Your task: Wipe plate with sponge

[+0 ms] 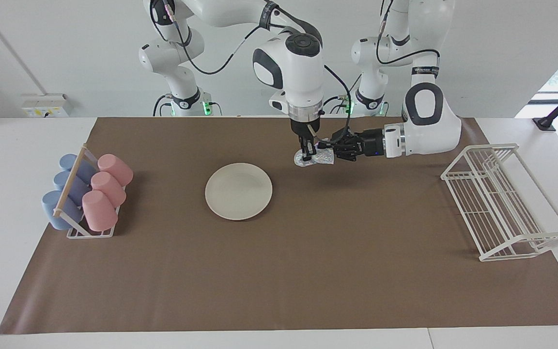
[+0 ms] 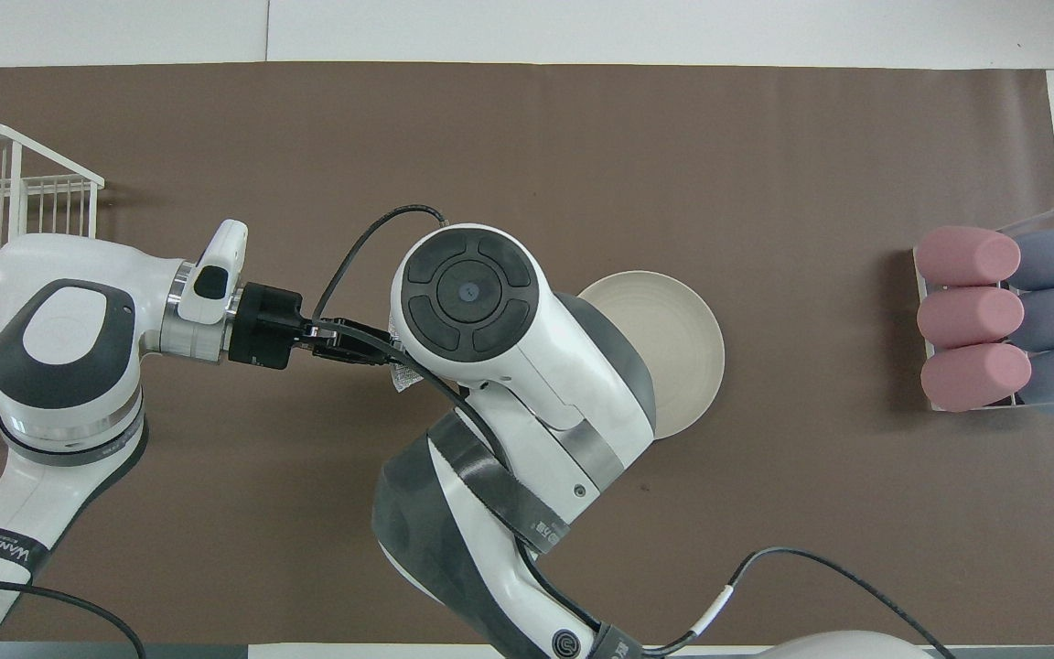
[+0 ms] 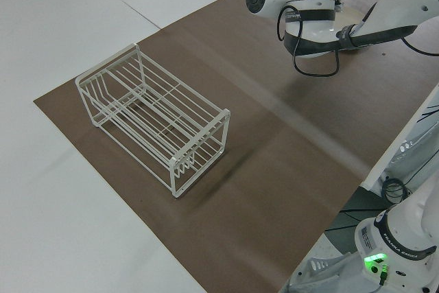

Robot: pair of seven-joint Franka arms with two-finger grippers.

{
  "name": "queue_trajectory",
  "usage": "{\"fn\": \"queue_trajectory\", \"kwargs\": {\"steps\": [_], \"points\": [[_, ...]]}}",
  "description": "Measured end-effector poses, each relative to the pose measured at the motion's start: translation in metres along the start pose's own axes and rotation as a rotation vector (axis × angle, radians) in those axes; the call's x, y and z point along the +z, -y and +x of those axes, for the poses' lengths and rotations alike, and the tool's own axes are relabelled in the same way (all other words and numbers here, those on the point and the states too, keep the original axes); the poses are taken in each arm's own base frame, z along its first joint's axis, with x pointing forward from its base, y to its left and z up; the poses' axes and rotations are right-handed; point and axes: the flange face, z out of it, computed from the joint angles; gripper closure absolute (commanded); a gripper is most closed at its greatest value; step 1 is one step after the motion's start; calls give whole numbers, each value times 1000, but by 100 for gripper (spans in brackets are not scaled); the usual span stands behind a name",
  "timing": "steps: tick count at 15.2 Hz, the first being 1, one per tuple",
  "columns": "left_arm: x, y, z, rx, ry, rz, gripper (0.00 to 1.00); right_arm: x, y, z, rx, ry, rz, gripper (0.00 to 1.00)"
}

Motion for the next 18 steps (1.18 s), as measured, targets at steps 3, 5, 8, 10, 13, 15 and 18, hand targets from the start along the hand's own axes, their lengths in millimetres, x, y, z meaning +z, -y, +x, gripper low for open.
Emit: {"fn": "queue_trajectory", "kwargs": {"steps": [3,5,8,10,13,15,18], "points": [[0,0,0,-1,-2,-1,100,-1,0,0,0,1,2,100],[-1,0,0,-2,-4,-3,100,-2,1,1,2,3,4,0],[-1,0,0,-2,-5,-4,100,-9,6,9,-11,5,14,0],[-3,1,1,-4,-9,-4,100,-16,6,18,-74,3,18,0],[-8,3,1,-14,-18,1,100,-29,1,45,-333,-20,7,0],[-11,5,1,-26,-12,36,100,-42,0,78,-510,-34,-17,0],[-21,-2,6,-59,17,168,100,-61,-7,121,-739,-44,-57,0]]}}
